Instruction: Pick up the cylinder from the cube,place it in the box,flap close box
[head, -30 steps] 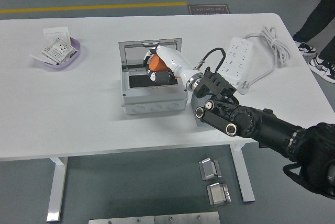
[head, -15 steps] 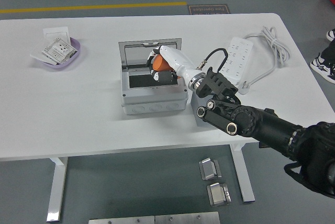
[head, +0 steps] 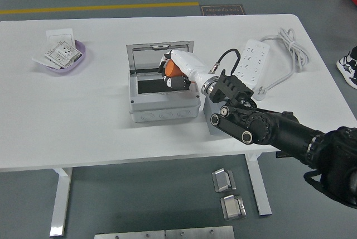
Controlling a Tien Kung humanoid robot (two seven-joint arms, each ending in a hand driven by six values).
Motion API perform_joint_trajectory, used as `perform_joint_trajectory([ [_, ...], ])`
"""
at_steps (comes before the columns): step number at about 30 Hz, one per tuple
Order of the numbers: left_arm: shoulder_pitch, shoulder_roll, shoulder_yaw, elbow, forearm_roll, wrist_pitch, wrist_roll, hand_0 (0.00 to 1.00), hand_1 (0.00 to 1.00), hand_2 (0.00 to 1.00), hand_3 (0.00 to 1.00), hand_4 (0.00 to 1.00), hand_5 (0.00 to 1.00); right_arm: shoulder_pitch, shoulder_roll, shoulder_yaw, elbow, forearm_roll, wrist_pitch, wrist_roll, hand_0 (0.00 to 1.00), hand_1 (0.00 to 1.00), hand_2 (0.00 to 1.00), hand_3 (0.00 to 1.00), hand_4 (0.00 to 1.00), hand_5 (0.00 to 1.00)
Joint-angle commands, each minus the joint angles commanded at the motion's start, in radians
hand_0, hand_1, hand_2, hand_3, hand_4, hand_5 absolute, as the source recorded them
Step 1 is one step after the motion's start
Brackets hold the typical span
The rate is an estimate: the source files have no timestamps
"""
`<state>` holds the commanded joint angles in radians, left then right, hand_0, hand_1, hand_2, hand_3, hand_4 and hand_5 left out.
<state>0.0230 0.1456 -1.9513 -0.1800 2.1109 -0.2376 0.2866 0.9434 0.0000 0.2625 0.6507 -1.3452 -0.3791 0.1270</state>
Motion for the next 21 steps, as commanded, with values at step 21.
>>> perform_joint_trajectory([
  [21,-0.011,-0.008,0.017,0.000,0.004,-0.004,-0.003,0.734,0.765,0.743,0.858,0.883,0.544,0.002,0.000,-0.001,-0.020,0.111,0.112,0.043,0.400,0.449,0.575,0.609,0.213,0.210],
])
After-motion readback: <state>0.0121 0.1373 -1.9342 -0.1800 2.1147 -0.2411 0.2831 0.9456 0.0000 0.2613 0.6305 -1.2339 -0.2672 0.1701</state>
